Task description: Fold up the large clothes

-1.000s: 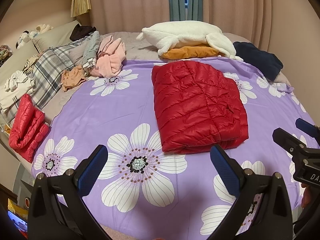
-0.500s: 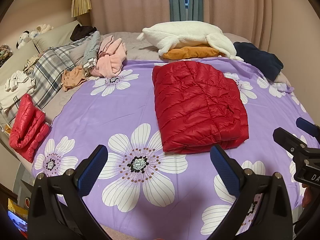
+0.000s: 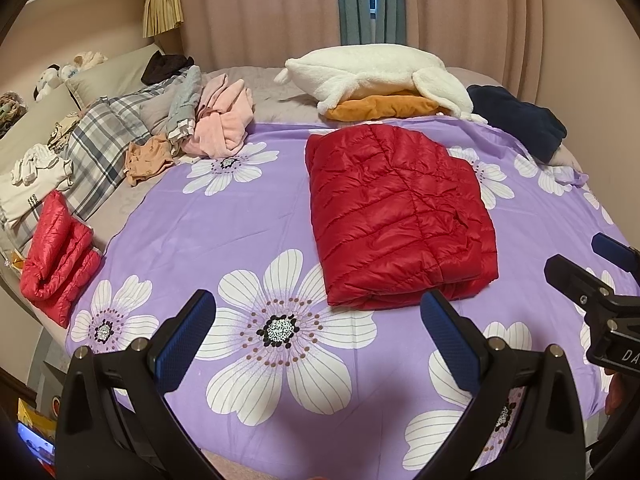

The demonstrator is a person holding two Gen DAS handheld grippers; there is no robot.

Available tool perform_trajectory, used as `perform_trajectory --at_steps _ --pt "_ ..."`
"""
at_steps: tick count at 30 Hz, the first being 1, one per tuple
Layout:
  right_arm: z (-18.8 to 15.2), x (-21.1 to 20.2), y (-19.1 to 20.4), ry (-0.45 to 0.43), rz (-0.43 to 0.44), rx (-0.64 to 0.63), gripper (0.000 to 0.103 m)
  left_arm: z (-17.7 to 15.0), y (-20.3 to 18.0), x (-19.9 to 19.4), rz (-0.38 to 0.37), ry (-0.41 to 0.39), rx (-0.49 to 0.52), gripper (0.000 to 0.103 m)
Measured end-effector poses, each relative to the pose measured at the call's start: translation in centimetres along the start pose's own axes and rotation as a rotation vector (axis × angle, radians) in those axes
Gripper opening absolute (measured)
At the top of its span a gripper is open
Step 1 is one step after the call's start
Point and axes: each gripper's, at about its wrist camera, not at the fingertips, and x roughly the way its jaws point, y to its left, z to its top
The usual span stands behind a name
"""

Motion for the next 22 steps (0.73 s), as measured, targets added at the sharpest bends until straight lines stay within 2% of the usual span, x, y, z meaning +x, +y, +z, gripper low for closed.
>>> perform_trajectory --at_steps 22 --pt "-0.03 -0.03 0.48 -0.002 0.002 -0.005 0.102 0.25 0.17 -0.2 -0.004 -0.001 -0.004 0.103"
